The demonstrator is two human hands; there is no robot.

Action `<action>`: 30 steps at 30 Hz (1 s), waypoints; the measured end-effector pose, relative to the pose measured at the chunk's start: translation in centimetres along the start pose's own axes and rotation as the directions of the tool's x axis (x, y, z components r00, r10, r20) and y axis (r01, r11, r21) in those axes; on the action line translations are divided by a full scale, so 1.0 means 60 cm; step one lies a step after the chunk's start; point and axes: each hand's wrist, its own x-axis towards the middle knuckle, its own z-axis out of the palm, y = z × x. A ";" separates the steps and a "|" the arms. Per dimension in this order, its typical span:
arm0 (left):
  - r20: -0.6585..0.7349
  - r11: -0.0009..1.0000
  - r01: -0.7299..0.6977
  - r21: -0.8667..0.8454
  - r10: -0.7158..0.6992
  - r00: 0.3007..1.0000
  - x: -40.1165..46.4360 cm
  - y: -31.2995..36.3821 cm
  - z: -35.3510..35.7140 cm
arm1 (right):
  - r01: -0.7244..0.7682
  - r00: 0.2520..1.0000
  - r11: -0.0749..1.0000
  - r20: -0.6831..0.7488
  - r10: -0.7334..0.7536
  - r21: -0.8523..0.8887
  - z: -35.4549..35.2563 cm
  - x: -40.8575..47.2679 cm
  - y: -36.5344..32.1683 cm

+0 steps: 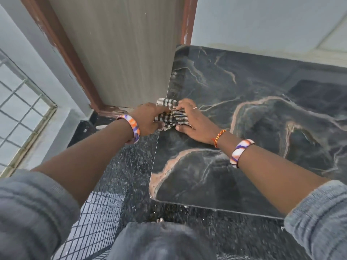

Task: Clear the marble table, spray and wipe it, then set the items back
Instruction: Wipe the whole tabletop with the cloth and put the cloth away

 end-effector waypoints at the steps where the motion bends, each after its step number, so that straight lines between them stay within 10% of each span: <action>1: -0.001 1.000 -0.003 0.007 0.003 1.000 -0.007 0.004 -0.001 | -0.012 1.000 0.999 -0.019 0.011 -0.033 0.002 -0.012 -0.005; 6: 0.040 0.996 -0.076 0.036 0.074 0.996 -0.048 0.042 -0.002 | -0.110 0.989 0.981 -0.116 0.093 -0.157 0.019 -0.075 -0.017; 17: 0.228 0.981 -0.186 -0.053 0.194 0.954 -0.200 0.189 0.070 | -0.196 0.974 0.965 -0.081 0.213 0.176 0.046 -0.332 -0.100; 23: 0.518 0.942 -0.317 -0.109 0.326 0.791 -0.227 0.297 0.111 | -0.270 0.960 0.955 0.111 0.258 0.120 0.028 -0.455 -0.107; 30: 0.284 0.883 -0.168 -0.438 0.313 0.906 -0.186 0.352 0.070 | -0.256 0.946 0.819 -0.041 0.322 0.514 -0.048 -0.519 -0.111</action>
